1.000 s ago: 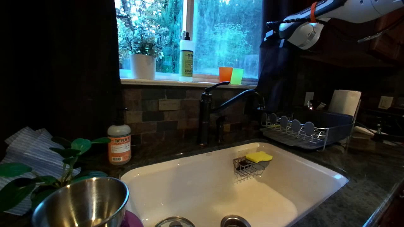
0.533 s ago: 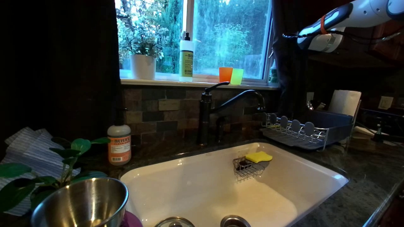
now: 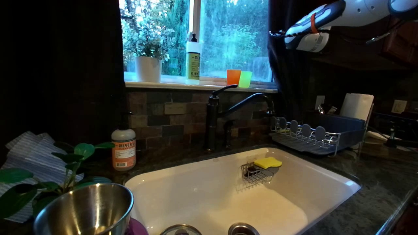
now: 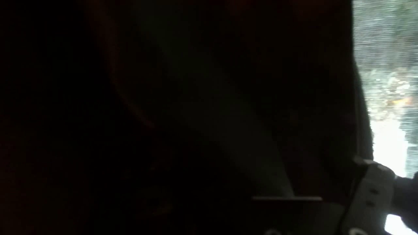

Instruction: Pull the curtain on the right to the left.

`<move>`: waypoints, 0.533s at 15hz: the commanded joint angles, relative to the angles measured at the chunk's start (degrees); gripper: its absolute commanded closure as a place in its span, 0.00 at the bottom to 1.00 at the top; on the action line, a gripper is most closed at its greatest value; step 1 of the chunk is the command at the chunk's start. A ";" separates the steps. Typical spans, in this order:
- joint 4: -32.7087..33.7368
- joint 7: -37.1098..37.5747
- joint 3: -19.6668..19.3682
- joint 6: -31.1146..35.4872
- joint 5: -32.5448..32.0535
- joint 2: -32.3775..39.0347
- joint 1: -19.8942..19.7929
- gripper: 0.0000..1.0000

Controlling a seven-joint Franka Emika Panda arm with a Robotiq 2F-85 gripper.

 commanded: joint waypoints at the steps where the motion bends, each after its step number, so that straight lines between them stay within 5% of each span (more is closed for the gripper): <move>1: -5.50 -4.64 13.22 -5.47 -1.61 -6.08 -3.47 0.00; 5: -8.90 -11.58 17.25 -14.49 -0.97 -10.30 -3.85 0.00; 7: -11.47 -11.82 13.38 -15.24 -4.15 -11.86 -1.54 0.00; 8: -13.09 -7.01 6.99 -11.87 -10.12 -12.04 1.88 0.00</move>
